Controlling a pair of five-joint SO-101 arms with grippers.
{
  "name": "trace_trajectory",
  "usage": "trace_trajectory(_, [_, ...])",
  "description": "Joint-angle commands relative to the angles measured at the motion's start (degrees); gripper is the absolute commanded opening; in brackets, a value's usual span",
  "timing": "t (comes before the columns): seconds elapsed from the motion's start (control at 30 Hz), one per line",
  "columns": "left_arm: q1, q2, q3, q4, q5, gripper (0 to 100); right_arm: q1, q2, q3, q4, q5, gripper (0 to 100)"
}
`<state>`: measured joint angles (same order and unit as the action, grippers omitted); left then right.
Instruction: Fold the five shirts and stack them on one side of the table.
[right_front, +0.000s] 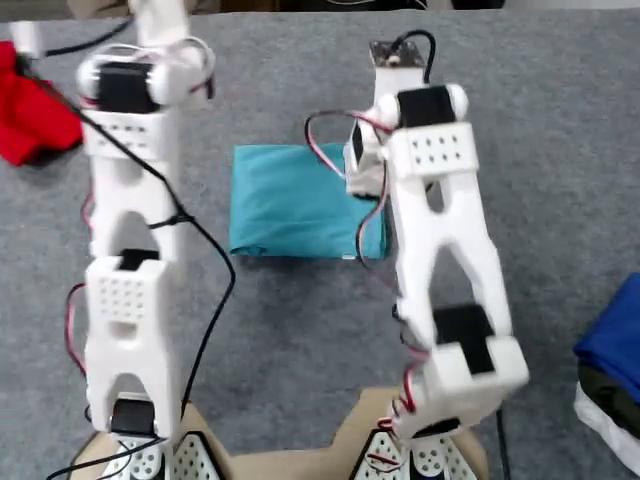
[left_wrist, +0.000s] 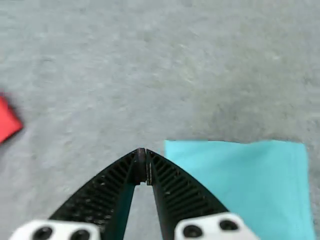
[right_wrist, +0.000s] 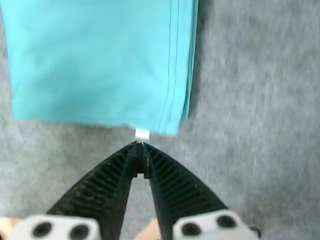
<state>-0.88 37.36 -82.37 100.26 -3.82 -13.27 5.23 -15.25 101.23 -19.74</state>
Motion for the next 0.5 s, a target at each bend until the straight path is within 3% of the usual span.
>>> trace_trajectory(0.0, [-4.3, -13.6, 17.8, 0.9, -0.2, 2, -0.6, -10.7, 10.7, 0.9, -3.5, 0.6])
trace_trajectory(0.2, [-10.8, -35.3, 53.5, -0.9, -0.5, 2, -0.4, -24.8, 25.5, 0.9, -4.8, 0.8])
trace_trajectory(0.4, [-16.3, -56.6, 83.4, -9.4, -0.6, 2, -0.6, -34.8, 35.2, -0.8, -5.5, 0.9])
trace_trajectory(0.47, [-16.9, -63.2, 92.1, -11.6, -0.8, 2, -0.3, -34.9, 38.7, -3.7, -9.2, 1.6])
